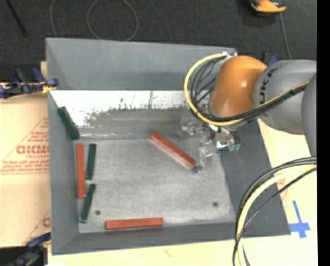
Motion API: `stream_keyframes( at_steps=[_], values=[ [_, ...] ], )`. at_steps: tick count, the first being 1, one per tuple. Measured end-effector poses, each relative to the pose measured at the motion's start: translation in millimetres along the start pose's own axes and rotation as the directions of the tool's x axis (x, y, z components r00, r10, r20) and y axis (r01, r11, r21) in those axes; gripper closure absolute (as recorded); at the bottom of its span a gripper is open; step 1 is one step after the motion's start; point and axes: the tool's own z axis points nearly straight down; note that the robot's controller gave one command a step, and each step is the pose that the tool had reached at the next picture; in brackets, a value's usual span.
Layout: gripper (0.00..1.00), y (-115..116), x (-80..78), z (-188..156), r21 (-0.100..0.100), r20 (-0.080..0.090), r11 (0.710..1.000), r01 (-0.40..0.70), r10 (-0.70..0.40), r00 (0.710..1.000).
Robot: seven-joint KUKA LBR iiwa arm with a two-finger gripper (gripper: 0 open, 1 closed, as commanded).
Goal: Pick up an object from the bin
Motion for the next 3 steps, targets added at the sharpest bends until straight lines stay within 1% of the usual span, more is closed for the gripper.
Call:
stream_keyframes(
  at_steps=[1, 2, 3],
  values=[
    [0.0, 55, 15.1, 2, -0.007, -0.006, 0.997, 0.081, -0.081, 0.997],
    [1.0, 52, 14.3, 2, -0.005, -0.003, 0.997, 0.076, -0.076, 0.997],
    [1.0, 48, 29.9, -143, 0.0, 0.003, 0.996, 0.094, -0.094, 0.996]
  ],
)
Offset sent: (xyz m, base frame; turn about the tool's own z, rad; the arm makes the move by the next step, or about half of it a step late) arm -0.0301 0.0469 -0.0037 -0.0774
